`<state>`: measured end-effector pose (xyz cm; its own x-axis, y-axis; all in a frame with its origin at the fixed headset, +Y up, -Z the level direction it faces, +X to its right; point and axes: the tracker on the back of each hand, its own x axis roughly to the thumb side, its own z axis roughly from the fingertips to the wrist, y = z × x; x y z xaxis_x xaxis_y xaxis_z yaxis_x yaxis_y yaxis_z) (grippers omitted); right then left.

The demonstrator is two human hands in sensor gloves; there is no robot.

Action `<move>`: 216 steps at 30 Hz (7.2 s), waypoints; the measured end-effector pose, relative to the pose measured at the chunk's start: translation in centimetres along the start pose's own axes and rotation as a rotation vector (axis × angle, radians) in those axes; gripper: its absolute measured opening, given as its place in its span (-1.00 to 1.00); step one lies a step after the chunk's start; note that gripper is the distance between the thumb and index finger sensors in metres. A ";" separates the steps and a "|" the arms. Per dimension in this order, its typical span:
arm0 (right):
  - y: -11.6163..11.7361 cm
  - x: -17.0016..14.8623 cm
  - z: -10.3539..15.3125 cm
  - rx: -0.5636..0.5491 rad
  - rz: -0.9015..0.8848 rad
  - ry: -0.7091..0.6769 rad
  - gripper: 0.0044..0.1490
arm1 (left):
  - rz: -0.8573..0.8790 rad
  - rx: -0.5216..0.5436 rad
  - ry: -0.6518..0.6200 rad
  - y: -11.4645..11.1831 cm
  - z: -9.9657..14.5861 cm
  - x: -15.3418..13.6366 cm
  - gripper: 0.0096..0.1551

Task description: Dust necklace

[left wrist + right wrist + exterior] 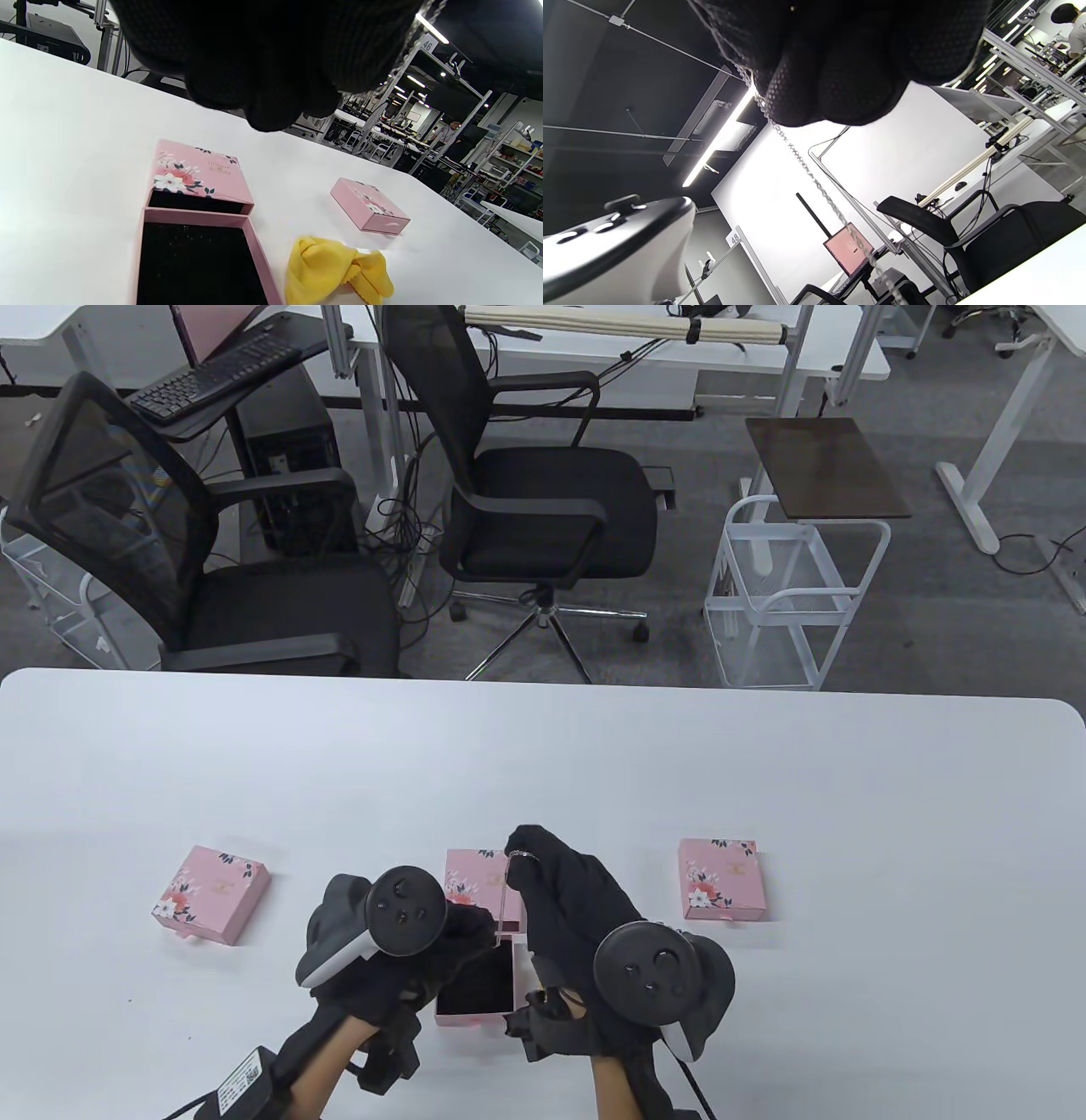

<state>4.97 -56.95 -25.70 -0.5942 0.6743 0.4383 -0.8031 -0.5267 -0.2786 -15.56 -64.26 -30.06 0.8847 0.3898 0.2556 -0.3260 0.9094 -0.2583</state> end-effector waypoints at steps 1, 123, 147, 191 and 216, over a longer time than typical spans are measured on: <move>0.0 0.0 0.0 0.002 -0.001 0.002 -0.55 | 0.009 -0.018 0.004 0.0 -0.1 -0.2 -0.54; 8.4 1.1 0.5 0.396 0.019 -0.016 -0.57 | 0.843 0.715 -0.122 7.5 5.9 -7.1 -0.63; 9.8 -1.0 0.7 0.558 0.080 0.030 -0.52 | 0.649 0.698 -0.263 7.9 7.2 -3.4 -0.65; 5.6 -10.8 3.9 0.327 0.070 0.275 -0.33 | 0.613 0.599 -0.252 6.5 6.0 -2.3 -0.65; 5.7 -3.2 -0.2 0.348 -0.333 -0.008 -0.29 | 0.707 0.574 -0.216 6.6 5.7 -3.2 -0.64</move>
<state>2.29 -62.00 -28.89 -0.3056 0.8325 0.4622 -0.8870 -0.4253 0.1797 -22.46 -58.66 -27.32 0.3557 0.8460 0.3972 -0.9305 0.3605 0.0653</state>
